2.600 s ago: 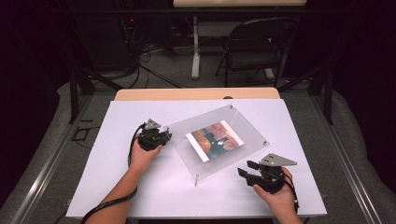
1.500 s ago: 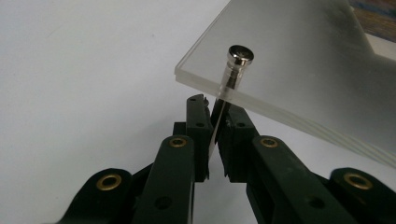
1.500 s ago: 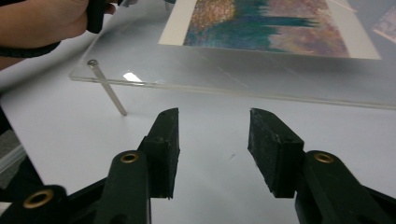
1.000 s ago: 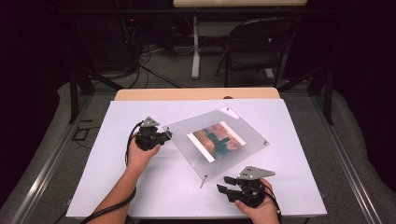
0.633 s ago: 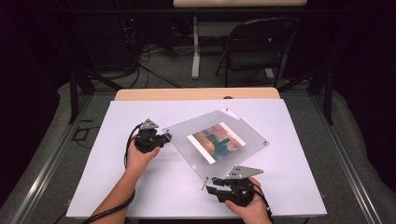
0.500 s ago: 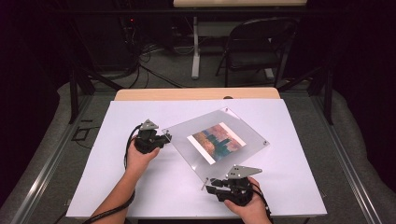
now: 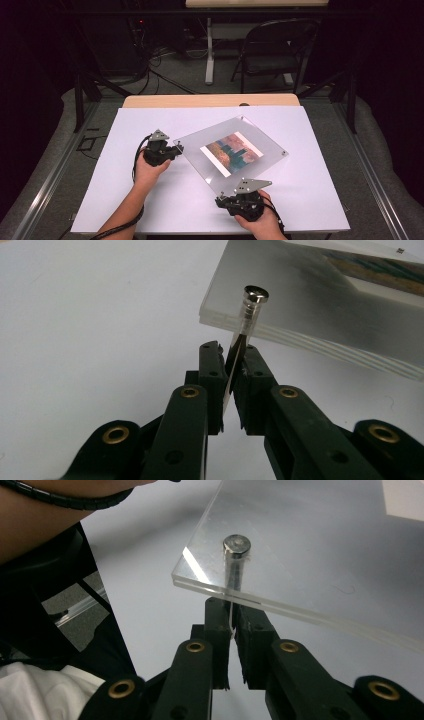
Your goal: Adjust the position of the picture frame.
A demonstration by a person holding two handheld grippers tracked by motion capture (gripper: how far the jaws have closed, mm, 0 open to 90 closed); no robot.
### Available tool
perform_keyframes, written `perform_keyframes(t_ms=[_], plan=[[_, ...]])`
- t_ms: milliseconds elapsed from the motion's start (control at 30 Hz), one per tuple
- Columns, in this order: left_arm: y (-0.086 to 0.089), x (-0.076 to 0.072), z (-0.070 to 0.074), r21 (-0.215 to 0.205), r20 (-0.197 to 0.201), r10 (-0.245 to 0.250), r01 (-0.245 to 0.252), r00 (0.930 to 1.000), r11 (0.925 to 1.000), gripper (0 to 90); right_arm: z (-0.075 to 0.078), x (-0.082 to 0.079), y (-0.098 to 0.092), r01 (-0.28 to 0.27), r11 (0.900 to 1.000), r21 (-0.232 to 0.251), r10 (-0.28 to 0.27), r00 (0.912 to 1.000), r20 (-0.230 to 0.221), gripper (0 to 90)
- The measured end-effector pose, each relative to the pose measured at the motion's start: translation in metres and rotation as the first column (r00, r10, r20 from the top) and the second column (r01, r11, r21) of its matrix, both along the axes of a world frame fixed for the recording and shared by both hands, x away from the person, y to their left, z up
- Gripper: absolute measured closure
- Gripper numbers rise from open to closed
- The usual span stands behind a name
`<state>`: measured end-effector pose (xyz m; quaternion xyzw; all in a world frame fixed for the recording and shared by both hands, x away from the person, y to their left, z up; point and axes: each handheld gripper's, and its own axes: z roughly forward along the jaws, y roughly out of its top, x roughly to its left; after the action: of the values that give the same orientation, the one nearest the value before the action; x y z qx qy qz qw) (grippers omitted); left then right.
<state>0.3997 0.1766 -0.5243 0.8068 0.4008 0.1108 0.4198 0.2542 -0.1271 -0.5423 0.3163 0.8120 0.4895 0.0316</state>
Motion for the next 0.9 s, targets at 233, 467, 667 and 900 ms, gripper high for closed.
perform_keyframes(t_ms=[233,467,667,900], plan=[[0.006,-0.005,0.001,0.004,0.009,0.001,-0.001,1.0000,1.0000,83.2,0.003,0.000,0.000,-0.013,1.000,-0.009,0.013,0.9995,0.030,85.5],[0.017,-0.020,0.007,-0.004,0.026,0.016,-0.016,0.9995,0.9999,84.1,0.007,0.006,-0.011,0.020,1.000,0.016,-0.020,0.9997,0.013,85.6],[0.019,-0.039,0.010,-0.023,0.021,0.002,-0.001,0.9998,0.9997,85.2,0.011,0.019,-0.035,0.111,0.993,0.039,-0.112,0.9938,0.000,85.6],[0.014,-0.058,0.013,-0.034,0.032,-0.008,0.009,0.9995,0.9994,85.3,0.012,0.027,-0.053,0.164,0.986,0.026,-0.164,0.9865,-0.002,85.7]])
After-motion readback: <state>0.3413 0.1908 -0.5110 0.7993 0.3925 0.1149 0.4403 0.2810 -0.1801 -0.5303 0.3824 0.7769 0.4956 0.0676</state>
